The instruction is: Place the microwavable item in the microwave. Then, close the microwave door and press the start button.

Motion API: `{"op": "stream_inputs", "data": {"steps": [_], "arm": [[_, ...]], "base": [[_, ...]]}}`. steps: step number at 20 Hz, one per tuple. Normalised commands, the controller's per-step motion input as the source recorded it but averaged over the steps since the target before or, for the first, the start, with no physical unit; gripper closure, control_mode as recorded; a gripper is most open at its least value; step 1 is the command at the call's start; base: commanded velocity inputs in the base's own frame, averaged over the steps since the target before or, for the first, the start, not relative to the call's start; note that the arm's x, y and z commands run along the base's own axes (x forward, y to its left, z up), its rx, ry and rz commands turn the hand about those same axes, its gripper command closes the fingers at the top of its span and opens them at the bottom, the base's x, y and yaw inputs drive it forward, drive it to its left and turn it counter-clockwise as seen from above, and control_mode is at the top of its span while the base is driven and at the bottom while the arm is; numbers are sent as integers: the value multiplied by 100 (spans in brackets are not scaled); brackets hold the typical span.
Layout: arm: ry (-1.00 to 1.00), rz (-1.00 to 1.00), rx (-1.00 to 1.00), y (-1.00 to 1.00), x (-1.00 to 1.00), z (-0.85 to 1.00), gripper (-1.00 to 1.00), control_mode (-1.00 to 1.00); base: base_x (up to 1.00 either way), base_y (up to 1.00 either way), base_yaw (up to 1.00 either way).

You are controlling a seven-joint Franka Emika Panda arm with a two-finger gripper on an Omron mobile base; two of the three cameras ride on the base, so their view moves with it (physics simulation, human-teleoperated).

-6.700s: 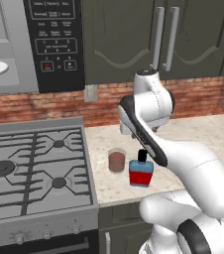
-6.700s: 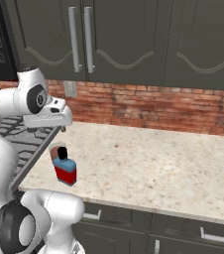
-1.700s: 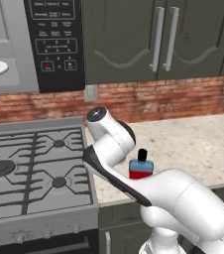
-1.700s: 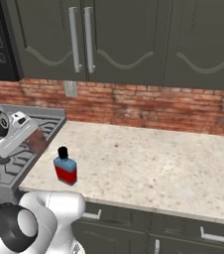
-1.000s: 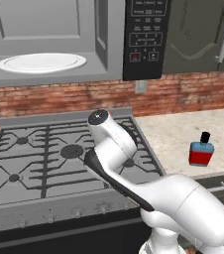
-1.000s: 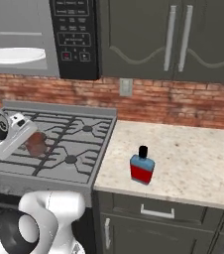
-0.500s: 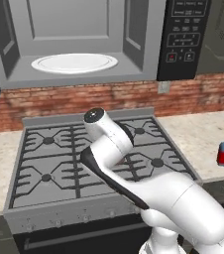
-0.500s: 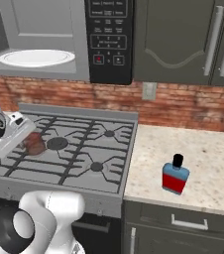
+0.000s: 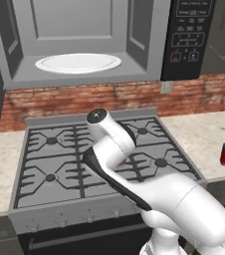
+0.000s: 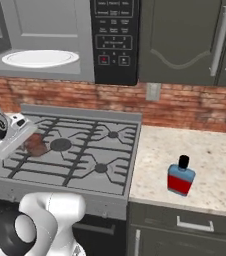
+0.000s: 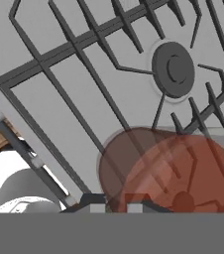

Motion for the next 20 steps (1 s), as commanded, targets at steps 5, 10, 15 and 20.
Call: {"op": "stream_inputs", "data": {"steps": [5, 10, 15, 20], "arm": [[0, 0, 0, 0, 0, 0, 100, 100], [0, 0, 0, 0, 0, 0, 100, 100], [0, 0, 0, 0, 0, 0, 100, 100], [0, 0, 0, 0, 0, 0, 100, 100]], "base": [[-3, 59, 0], [10, 39, 0], [39, 0, 0], [13, 0, 0]]}}
